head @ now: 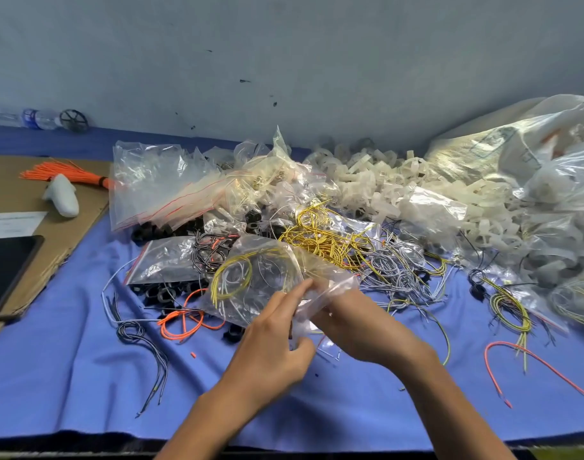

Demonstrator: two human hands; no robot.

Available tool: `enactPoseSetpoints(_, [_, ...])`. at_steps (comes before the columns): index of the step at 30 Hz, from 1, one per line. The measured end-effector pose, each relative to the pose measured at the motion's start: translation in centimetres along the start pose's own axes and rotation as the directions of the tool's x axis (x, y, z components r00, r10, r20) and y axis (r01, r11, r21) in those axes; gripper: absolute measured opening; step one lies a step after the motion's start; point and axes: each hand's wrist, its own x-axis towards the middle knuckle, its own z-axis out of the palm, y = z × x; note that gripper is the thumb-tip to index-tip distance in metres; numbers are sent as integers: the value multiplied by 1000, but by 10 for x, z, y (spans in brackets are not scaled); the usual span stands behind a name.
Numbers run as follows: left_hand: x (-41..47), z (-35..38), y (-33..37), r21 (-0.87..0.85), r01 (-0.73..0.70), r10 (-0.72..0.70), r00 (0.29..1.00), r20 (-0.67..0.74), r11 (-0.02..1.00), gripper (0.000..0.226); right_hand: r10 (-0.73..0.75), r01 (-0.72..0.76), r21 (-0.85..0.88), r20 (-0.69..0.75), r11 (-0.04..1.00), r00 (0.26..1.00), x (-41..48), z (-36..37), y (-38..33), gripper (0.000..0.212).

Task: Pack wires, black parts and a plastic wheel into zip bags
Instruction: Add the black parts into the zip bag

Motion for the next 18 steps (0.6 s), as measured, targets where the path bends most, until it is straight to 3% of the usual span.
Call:
enactPoseSetpoints(2, [4,4,2,-48,24,-25,999,-23,999,70,54,-18,-255,134,967,989,-11,-7,1,20])
enactPoseSetpoints(5, [11,11,6,-118,53,-61,996,-67,992,58,104,-12,-571,129,821,986,-25,-10,5,30])
enactPoseSetpoints(13, [17,20,6,-85,50,-60,992,-111,995,45,36,40,-716,90,697,995,-31,-31,27,24])
enactPoseSetpoints(16, [20,17,7,-104,56,-67,992,-103,993,41,-95,161,-703,132,693,987,-29,-32,25,14])
enactPoseSetpoints(18, [21,12,9,-128,37,-51,993,-109,991,36,-194,221,-685,118,694,974,-27,-32,19,20])
